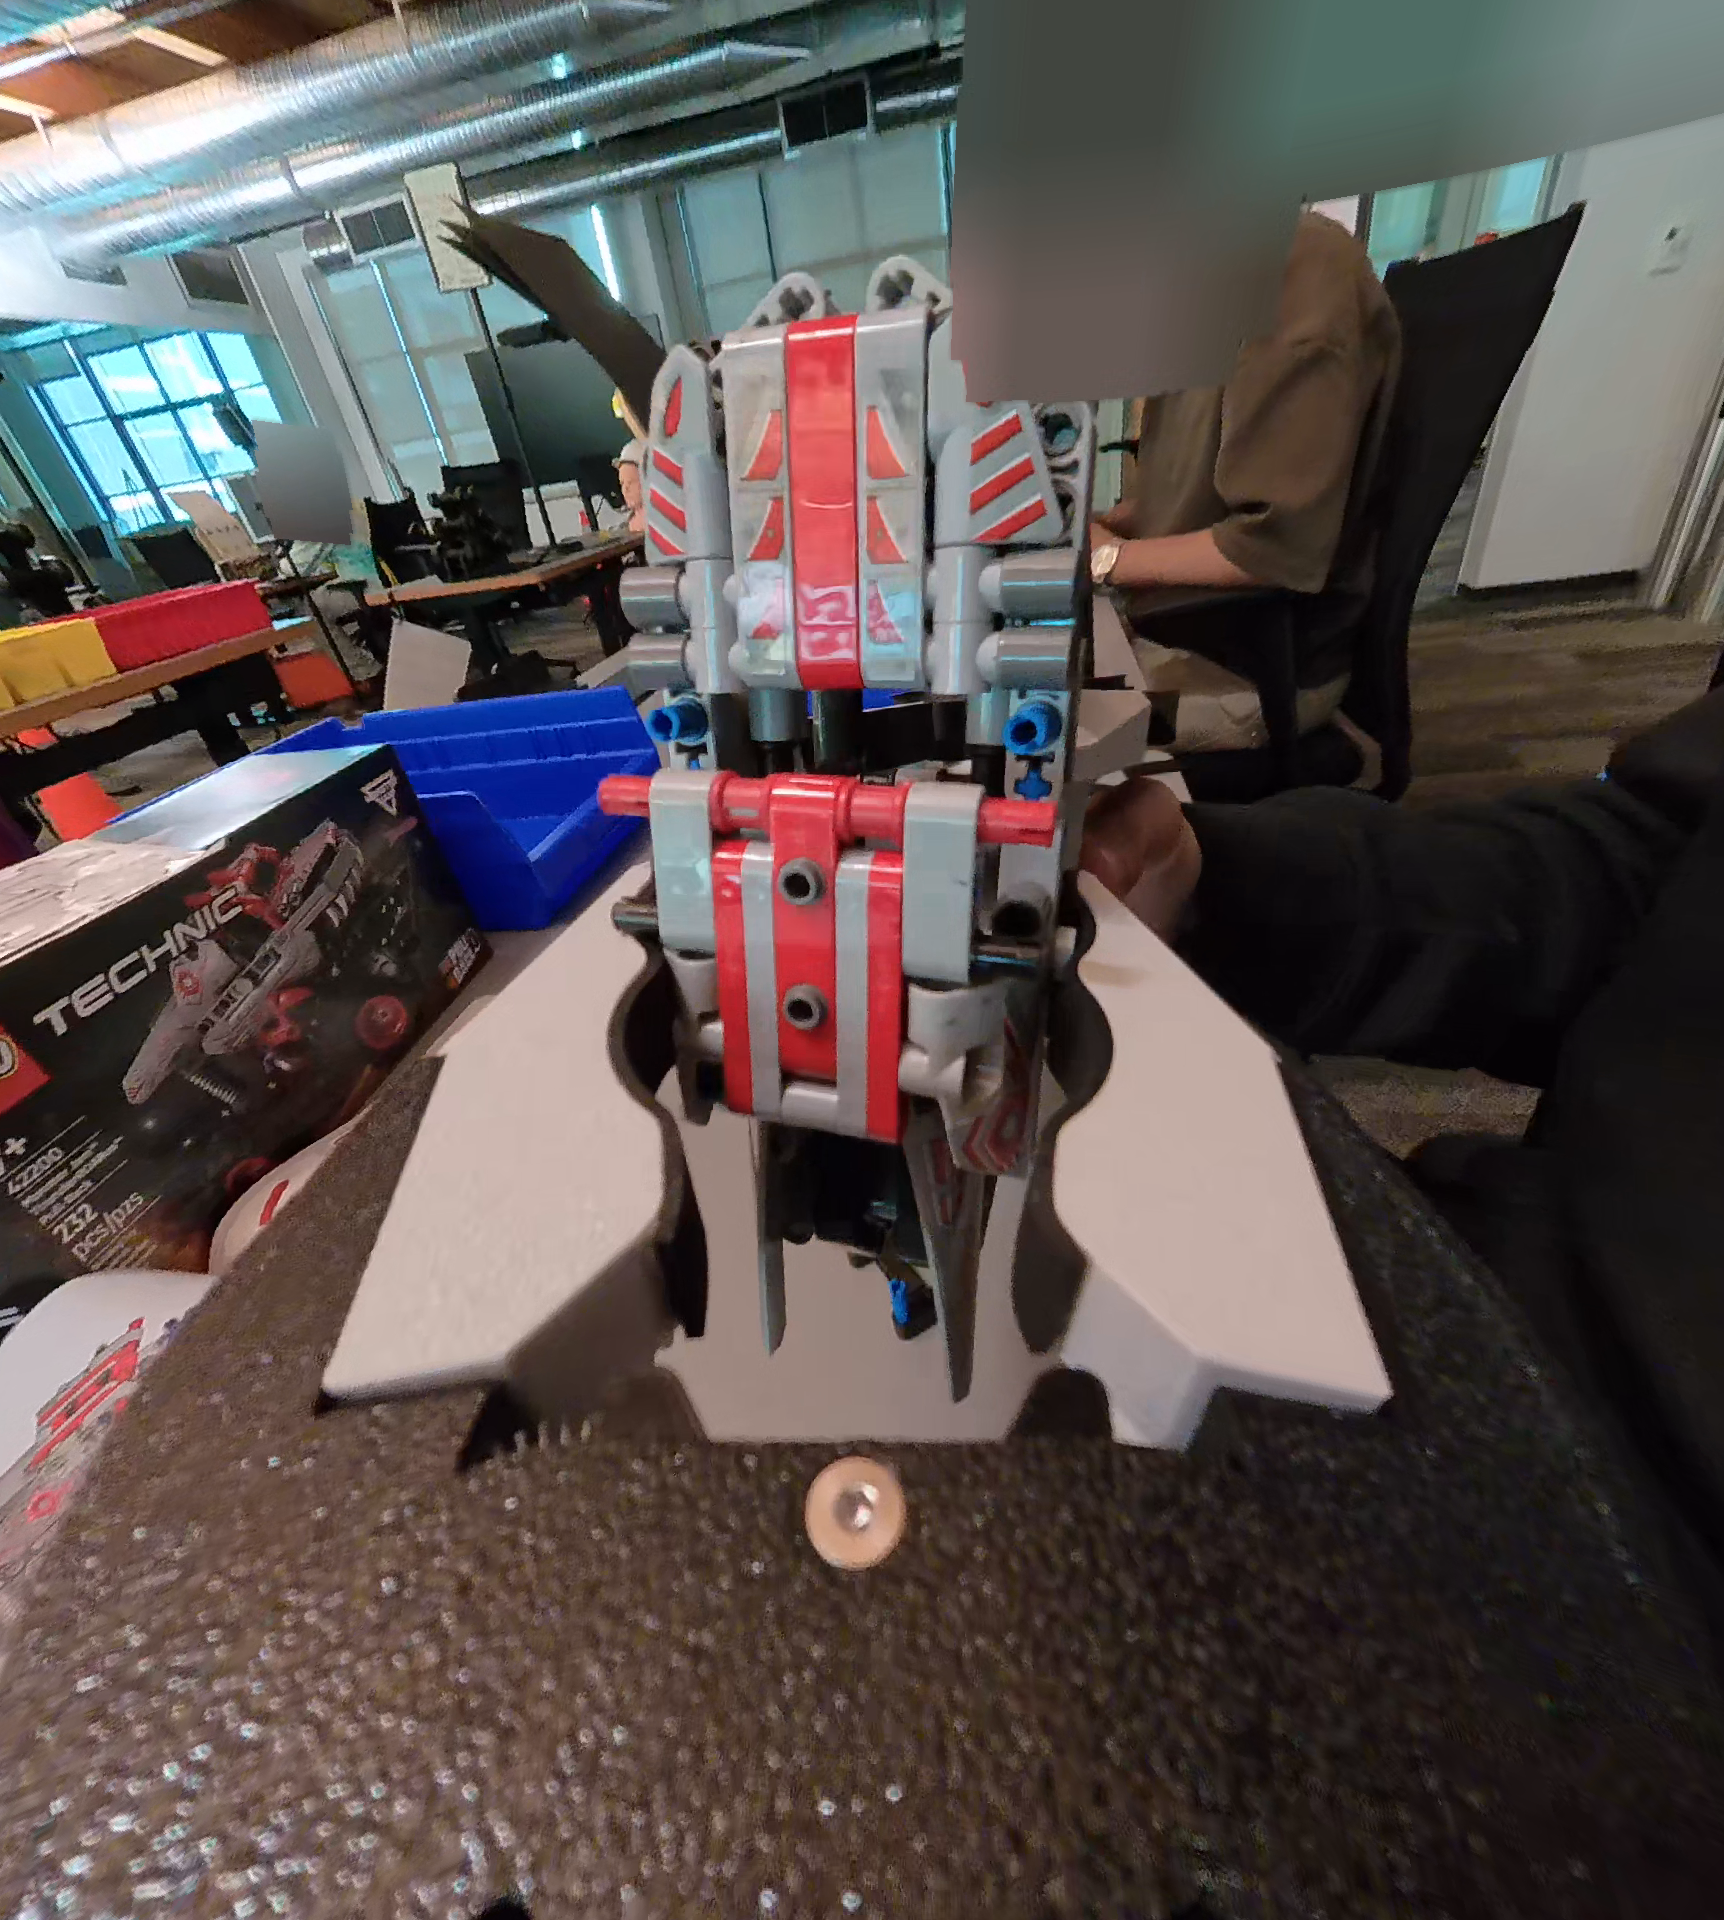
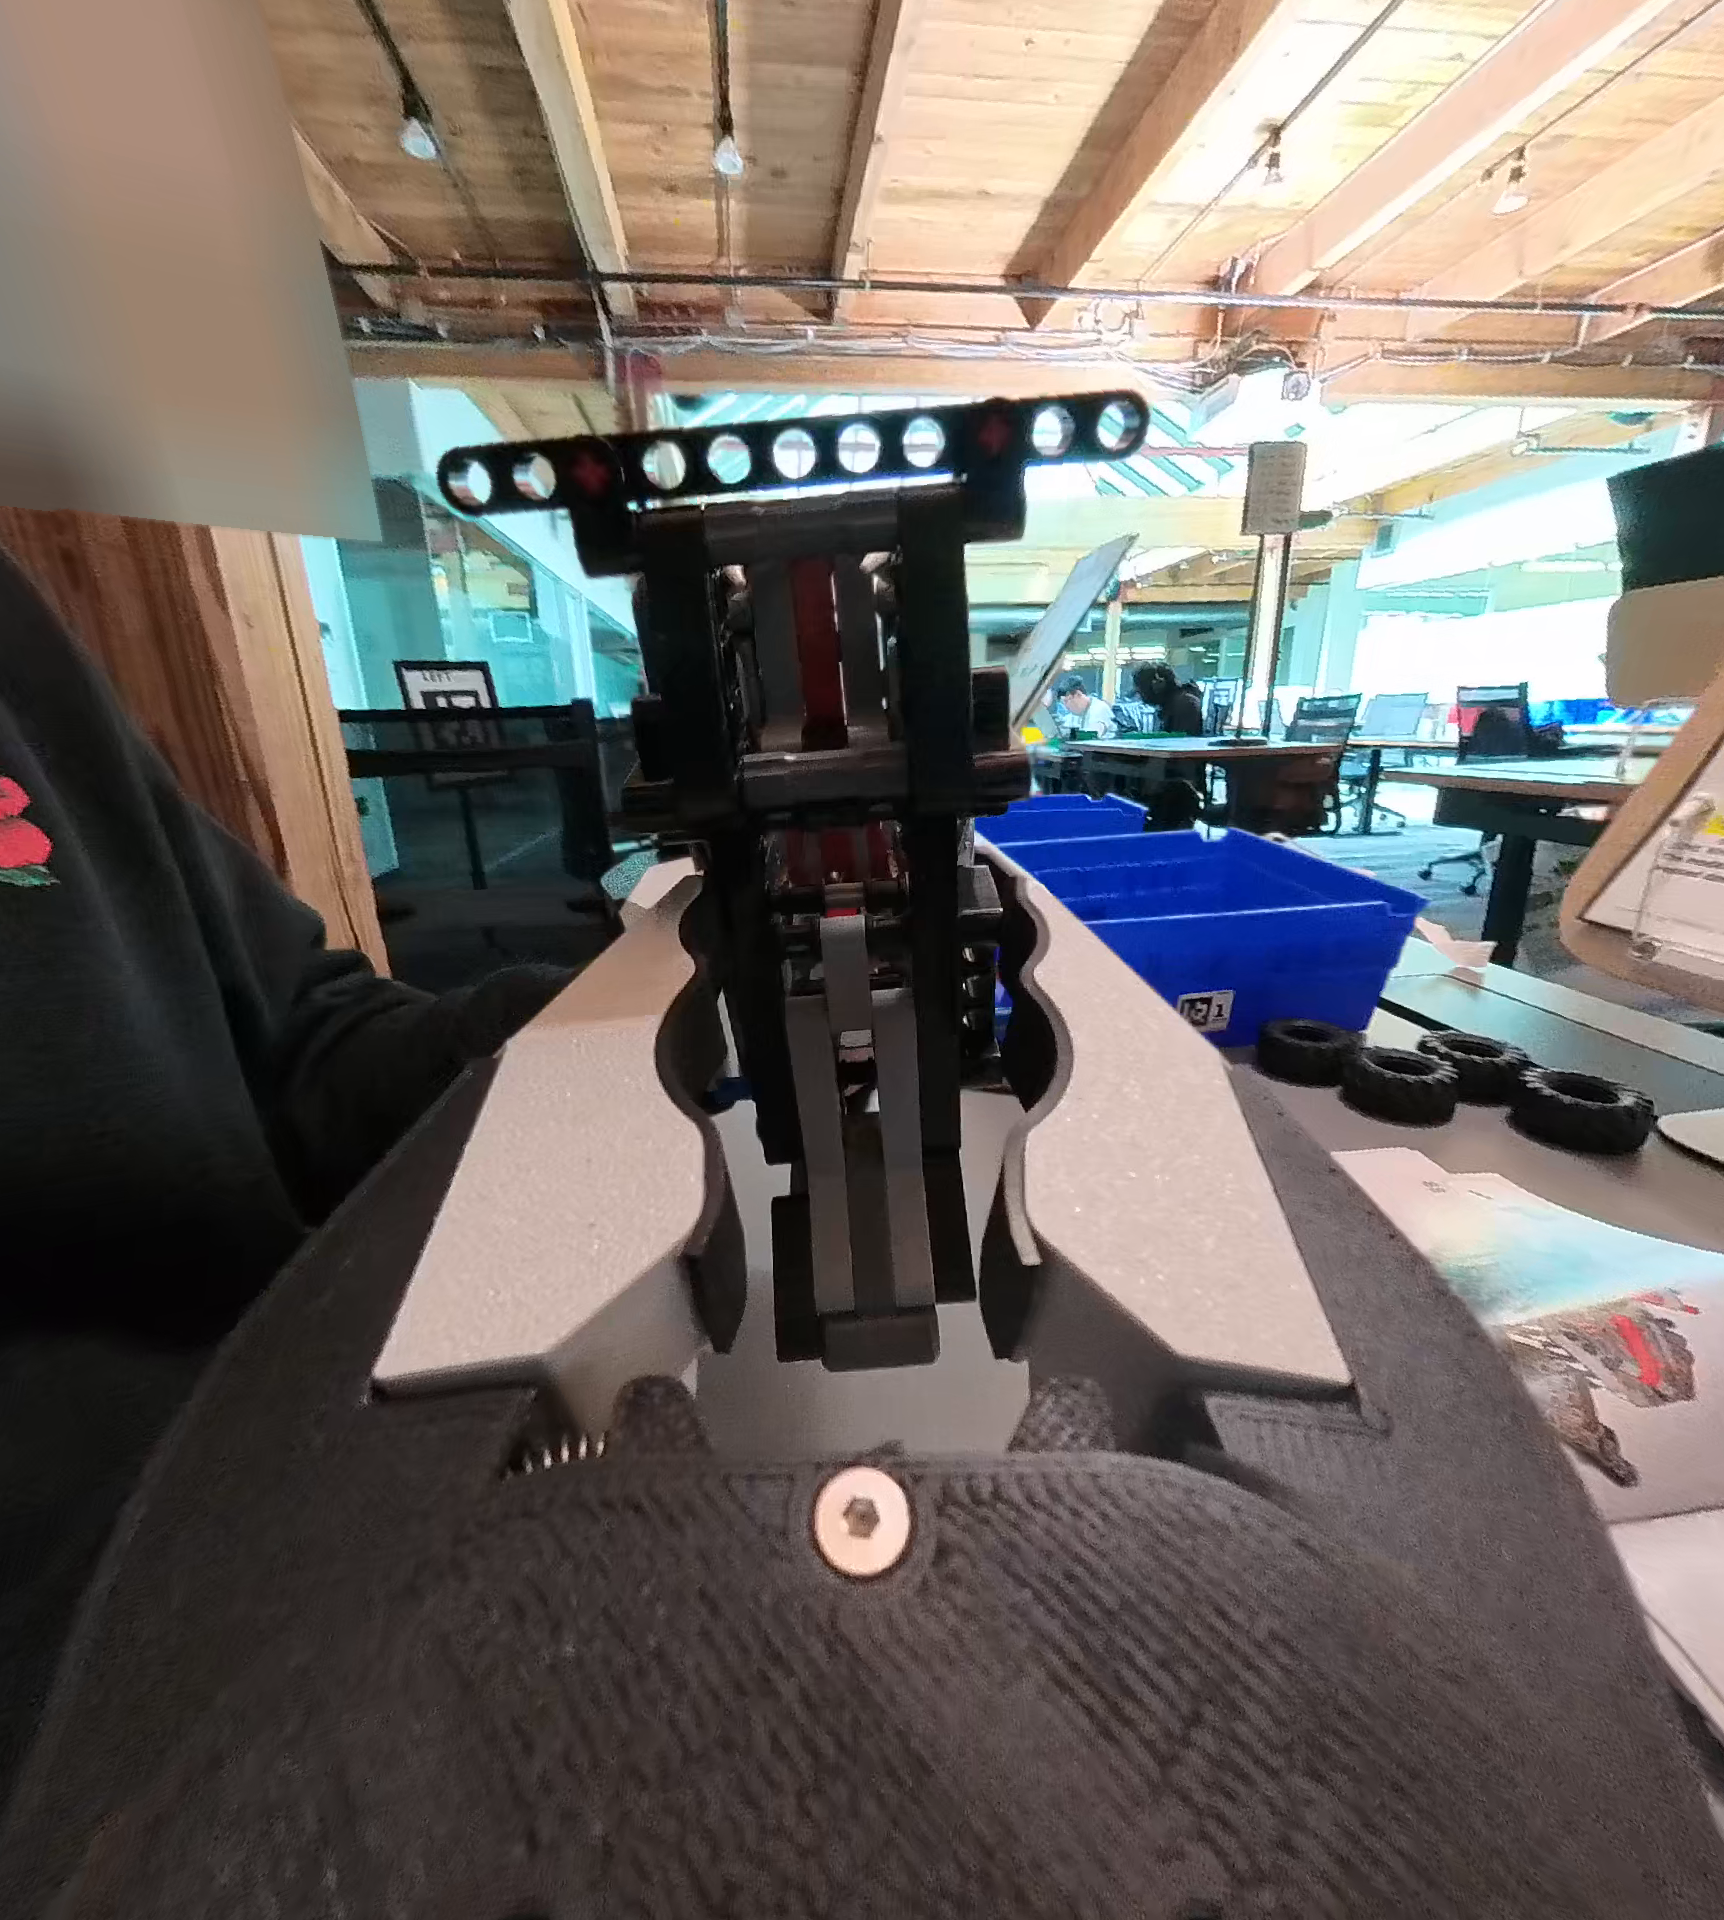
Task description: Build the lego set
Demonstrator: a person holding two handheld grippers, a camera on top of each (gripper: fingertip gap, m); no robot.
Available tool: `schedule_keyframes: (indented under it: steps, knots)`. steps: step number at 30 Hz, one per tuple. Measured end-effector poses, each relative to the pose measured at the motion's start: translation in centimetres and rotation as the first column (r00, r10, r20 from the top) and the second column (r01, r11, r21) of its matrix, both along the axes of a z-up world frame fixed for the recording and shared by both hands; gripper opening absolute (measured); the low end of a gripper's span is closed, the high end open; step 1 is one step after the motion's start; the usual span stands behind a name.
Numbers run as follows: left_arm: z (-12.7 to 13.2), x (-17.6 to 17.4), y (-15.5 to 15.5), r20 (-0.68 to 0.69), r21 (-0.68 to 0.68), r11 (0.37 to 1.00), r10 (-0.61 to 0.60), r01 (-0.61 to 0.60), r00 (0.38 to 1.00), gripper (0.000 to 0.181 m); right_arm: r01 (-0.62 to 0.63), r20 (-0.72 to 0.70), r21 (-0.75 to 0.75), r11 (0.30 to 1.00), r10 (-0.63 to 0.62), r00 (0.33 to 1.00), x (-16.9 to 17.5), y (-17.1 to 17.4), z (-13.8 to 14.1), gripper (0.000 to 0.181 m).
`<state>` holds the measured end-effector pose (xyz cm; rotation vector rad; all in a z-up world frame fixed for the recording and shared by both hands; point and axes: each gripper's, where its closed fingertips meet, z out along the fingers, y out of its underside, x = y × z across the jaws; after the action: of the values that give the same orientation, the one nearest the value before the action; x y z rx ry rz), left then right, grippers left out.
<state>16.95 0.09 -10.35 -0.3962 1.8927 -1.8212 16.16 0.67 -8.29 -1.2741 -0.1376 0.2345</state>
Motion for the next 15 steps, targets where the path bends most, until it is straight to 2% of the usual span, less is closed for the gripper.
schedule_keyframes:
  steps: [10,15]
  knots:
    - [0.7,-0.8,-0.2,0.070,-0.036,0.999,-0.031,0.033,0.997,0.070,0.053,0.103,-0.046,0.998,-0.048,0.994,-0.9,0.0,0.6,0.052]
    - [1.2,-0.7,-0.3,0.072,-0.045,0.998,-0.030,0.034,0.997,0.070,0.060,0.097,-0.035,0.998,-0.056,0.994,-1.0,-0.2,1.2,0.052]
